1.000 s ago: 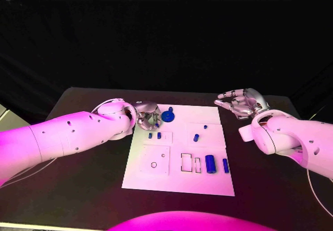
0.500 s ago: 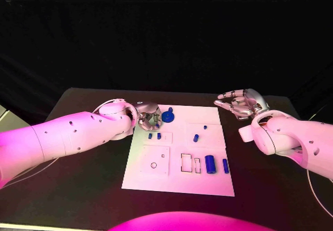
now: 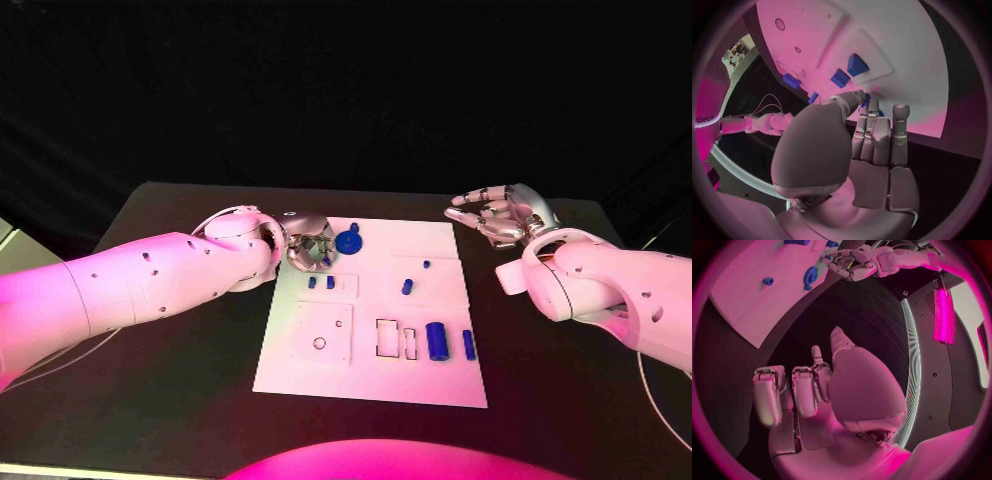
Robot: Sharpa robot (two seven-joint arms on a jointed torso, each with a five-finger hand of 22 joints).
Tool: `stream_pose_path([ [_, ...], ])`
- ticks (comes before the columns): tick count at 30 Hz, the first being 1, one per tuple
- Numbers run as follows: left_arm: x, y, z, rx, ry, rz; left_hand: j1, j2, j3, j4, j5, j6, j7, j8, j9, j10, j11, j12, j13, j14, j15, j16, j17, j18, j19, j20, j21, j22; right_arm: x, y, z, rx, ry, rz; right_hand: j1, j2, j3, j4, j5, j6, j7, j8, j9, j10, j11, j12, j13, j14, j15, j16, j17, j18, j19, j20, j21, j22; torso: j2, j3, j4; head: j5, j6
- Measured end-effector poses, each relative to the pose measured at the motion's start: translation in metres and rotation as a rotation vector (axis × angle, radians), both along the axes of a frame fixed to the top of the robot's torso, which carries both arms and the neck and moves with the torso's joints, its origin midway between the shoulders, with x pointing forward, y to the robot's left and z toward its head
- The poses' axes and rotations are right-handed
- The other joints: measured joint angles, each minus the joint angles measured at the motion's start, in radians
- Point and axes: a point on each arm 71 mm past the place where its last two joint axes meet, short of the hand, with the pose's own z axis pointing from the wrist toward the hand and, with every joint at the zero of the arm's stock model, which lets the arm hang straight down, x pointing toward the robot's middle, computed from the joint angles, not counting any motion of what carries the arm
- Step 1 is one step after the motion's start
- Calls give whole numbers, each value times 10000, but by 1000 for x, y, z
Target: Assemble the parts on the task board
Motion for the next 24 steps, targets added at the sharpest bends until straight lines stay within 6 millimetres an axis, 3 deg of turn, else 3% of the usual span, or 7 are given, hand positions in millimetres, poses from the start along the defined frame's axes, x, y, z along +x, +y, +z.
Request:
stream_pose_path([
  [12,-1,2,-2,-29,31,25,-232,-200,29,-83,1,-688,7,-583,-162,-140,138,-339,99,-177,104,-39,-266,-1,-176,101,-212,-107,0,0,0,-6,-2,-9,0,0,0,0,0,0,0,0,0,0,0,0,0,0,0,0,-2,0,0,0,0,-1,-1,-5,1,20,-15],
  [24,-1,3,-2,-89,19,60,-355,-247,29,-83,1,-925,-4,-778,-220,-177,174,-394,160,-247,104,-39,-302,0,-176,101,-256,-136,1,0,0,-7,-3,-7,0,0,0,0,0,0,0,0,0,0,0,-34,1,0,0,0,-3,0,0,0,-40,-2,0,5,-8,35,-19],
])
